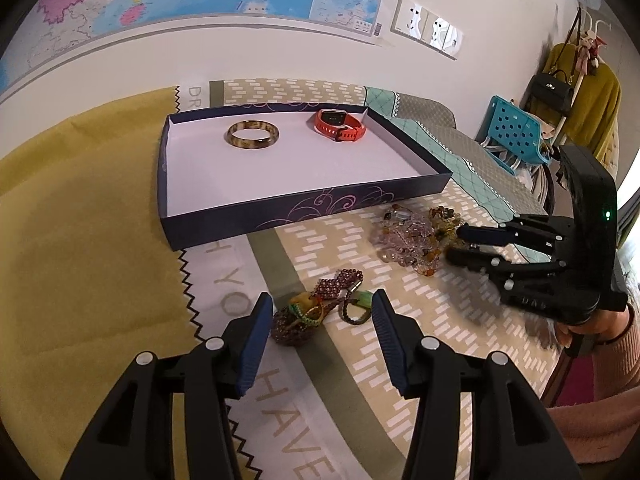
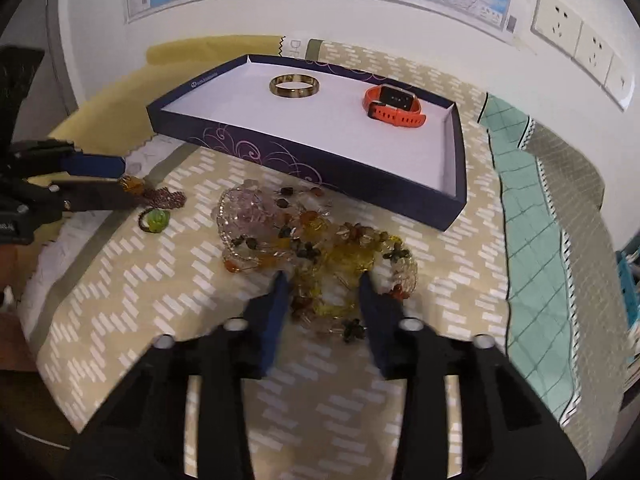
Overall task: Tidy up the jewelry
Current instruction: 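Move both tools back from the box to the jewelry pile, then grasp a dark beaded bracelet with the right tool while the left tool grasps the gold ring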
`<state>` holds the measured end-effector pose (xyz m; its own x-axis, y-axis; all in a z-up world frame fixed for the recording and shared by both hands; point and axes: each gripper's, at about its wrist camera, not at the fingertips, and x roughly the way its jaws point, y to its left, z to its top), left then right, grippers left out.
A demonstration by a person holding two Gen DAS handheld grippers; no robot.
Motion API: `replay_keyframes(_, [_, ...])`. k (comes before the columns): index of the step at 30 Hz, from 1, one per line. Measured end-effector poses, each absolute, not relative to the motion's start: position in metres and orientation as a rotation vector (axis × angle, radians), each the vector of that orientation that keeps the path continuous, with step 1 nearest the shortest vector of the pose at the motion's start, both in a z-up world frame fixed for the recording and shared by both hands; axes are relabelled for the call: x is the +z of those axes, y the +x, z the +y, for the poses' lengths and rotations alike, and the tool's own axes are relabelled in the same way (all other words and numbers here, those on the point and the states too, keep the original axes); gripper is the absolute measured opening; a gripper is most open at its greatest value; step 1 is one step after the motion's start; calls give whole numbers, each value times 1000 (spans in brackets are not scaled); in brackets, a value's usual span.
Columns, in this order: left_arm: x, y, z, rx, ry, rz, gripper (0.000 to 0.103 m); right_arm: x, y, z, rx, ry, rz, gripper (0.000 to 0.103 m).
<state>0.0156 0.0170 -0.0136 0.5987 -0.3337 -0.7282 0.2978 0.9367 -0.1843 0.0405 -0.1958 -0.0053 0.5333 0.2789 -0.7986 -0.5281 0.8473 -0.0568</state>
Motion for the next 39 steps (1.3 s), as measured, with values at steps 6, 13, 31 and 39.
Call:
replay_keyframes(6, [-14, 16, 21, -357, -58, 857, 49, 15, 41, -217, 552, -170, 878, 10])
replay_keyframes(13, [-13, 15, 21, -364, -57, 853, 49, 30, 57, -251, 607, 98, 895, 10])
replay_keyframes(31, [-18, 14, 17, -371, 16, 867, 31, 57, 58, -284, 666, 314, 820, 10])
replay_keyframes(39, [-11, 15, 12, -387, 47, 845, 9, 51, 55, -273, 693, 311, 846, 10])
